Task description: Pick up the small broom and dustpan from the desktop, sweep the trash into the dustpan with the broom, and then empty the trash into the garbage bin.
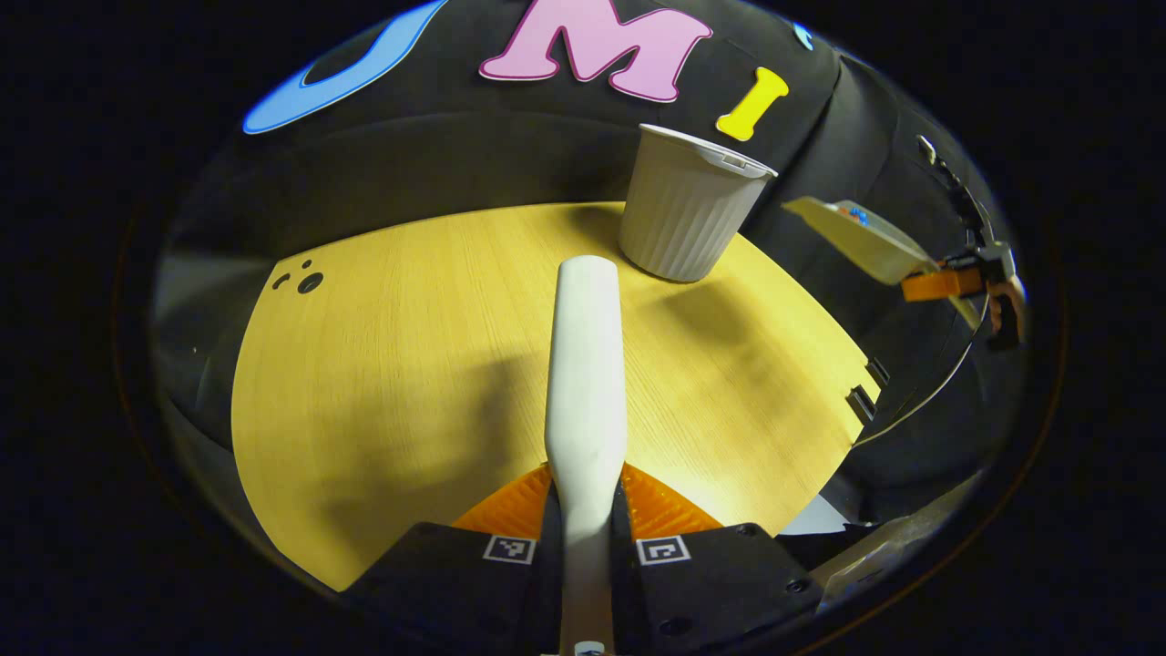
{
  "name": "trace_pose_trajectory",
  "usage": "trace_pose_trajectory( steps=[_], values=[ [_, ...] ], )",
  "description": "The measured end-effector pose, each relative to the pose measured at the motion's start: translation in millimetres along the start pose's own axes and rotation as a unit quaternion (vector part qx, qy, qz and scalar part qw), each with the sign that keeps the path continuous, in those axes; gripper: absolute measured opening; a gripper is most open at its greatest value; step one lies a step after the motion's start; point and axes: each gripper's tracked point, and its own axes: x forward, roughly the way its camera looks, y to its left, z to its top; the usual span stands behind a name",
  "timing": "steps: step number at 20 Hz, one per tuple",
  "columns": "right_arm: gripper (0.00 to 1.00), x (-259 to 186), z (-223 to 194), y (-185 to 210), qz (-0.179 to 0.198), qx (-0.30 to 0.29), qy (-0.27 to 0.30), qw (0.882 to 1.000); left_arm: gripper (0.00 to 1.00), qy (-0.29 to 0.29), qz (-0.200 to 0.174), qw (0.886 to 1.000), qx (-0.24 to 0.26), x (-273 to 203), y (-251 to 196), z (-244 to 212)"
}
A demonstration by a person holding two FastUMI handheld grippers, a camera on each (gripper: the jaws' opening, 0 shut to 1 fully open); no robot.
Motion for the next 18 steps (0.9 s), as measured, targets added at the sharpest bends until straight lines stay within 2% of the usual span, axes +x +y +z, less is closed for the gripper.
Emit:
trace_pose_trajectory(
  steps=[2, 5, 6, 12, 14, 18],
  values=[
    [0.41, -3, 27, -15, -0.024, -0.006, -0.019, 1.000, 0.26, 0.003, -0.005, 1.000, -0.001, 1, 1, -3],
    [0.34, 5, 65, -36, -0.064, -0.043, -0.030, 0.997, 0.25, 0.007, -0.011, 1.000, 0.009, 6, 4, -4],
    [0.37, 10, 80, -42, -0.075, -0.056, -0.029, 0.995, 0.26, 0.006, -0.011, 1.000, 0.012, 6, 5, -3],
    [0.37, 45, 133, -52, -0.096, -0.114, -0.011, 0.989, 0.26, 0.005, -0.012, 1.000, 0.006, 10, 11, -5],
    [0.36, 59, 144, -55, -0.109, -0.154, 0.002, 0.982, 0.26, 0.005, -0.013, 1.000, 0.007, 11, 15, -6],
    [0.37, 67, 165, -59, -0.137, -0.251, 0.032, 0.958, 0.26, 0.007, -0.013, 1.000, -0.005, 11, 24, -12]
  ],
)
